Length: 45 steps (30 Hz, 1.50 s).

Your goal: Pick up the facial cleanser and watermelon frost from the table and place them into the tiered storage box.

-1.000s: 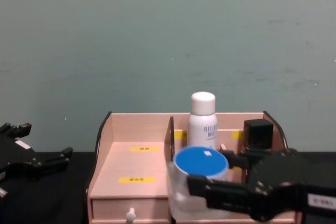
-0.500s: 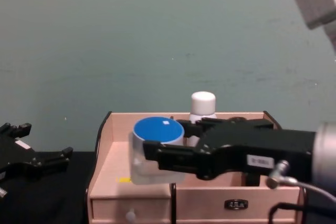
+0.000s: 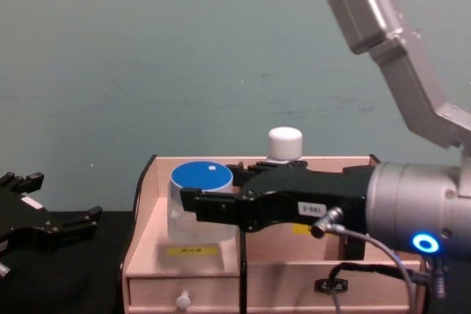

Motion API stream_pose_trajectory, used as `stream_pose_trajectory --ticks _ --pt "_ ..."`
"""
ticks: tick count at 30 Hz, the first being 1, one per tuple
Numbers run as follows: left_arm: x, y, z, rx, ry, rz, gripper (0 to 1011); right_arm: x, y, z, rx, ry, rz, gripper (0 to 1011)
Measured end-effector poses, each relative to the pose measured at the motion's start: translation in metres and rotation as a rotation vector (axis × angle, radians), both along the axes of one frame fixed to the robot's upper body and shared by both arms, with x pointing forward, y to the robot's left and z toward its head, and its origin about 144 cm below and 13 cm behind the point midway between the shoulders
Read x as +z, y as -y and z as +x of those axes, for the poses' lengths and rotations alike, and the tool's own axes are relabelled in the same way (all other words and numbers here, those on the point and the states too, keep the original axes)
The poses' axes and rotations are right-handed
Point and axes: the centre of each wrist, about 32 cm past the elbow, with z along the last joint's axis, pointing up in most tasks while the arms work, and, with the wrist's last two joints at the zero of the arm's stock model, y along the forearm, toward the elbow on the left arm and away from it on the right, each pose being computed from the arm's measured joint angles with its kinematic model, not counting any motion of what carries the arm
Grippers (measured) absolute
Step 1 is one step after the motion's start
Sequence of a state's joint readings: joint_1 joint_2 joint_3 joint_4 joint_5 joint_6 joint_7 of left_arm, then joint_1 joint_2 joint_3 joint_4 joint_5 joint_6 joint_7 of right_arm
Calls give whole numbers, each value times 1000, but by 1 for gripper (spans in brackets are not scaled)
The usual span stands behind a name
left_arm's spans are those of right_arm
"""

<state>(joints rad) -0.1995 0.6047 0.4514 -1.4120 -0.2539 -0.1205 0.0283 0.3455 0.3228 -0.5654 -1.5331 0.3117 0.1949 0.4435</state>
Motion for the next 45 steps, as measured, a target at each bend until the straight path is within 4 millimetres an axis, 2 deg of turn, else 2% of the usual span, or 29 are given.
stream_pose_trajectory --ticks 16,29,45 --pt "0 0 0 0 0 0 1001 -4 -14 30 -44 -22 -19 698" --pt "0 0 0 0 0 0 1001 -8 -18 38 -49 -49 -36 698" --pt "0 0 0 0 0 0 1001 -10 -18 40 -50 -81 -46 698"
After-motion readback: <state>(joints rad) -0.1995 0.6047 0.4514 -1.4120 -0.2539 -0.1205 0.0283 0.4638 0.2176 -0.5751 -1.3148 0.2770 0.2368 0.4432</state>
